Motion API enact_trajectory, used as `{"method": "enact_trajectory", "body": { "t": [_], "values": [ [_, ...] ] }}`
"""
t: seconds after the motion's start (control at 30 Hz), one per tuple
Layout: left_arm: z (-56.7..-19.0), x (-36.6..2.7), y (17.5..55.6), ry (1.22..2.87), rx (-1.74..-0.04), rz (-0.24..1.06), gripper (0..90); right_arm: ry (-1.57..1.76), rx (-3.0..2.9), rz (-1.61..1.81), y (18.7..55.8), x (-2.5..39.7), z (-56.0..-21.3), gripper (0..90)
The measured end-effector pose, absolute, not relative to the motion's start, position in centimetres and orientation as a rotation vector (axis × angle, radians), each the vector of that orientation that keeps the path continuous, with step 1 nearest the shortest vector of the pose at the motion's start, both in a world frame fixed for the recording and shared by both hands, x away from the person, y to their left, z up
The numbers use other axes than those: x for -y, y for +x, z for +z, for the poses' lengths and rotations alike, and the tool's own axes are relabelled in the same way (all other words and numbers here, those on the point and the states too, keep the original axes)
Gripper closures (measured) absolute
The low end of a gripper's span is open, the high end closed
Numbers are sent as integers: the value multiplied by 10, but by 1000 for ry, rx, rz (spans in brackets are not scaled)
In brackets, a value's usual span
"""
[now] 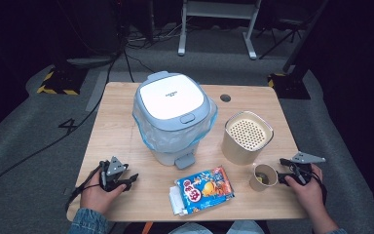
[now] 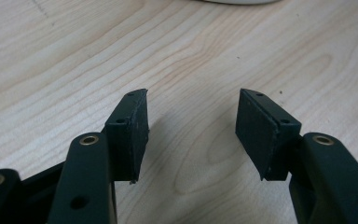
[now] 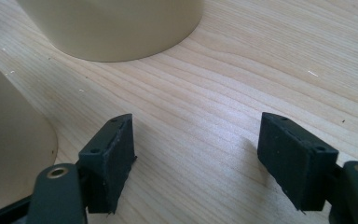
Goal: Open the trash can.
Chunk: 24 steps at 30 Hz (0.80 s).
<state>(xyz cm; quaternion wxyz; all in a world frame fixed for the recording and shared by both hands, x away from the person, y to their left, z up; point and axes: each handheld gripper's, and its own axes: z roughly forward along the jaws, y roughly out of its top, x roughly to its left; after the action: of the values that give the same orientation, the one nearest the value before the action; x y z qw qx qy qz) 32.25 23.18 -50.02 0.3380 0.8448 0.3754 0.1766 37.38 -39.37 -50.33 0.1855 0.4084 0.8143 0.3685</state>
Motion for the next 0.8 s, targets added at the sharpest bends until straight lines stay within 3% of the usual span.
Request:
{"method": "enact_trajectory", "body": {
  "t": [0.33, 0.8],
  "values": [
    [-477, -224, 316, 2218, -924, 374, 583, 1149, -2293, 1040, 375, 393, -503, 274],
    [-390, -202, 305, 2049, -787, 386, 652, 1149, -2293, 1039, 375, 393, -503, 274]
  ]
}}
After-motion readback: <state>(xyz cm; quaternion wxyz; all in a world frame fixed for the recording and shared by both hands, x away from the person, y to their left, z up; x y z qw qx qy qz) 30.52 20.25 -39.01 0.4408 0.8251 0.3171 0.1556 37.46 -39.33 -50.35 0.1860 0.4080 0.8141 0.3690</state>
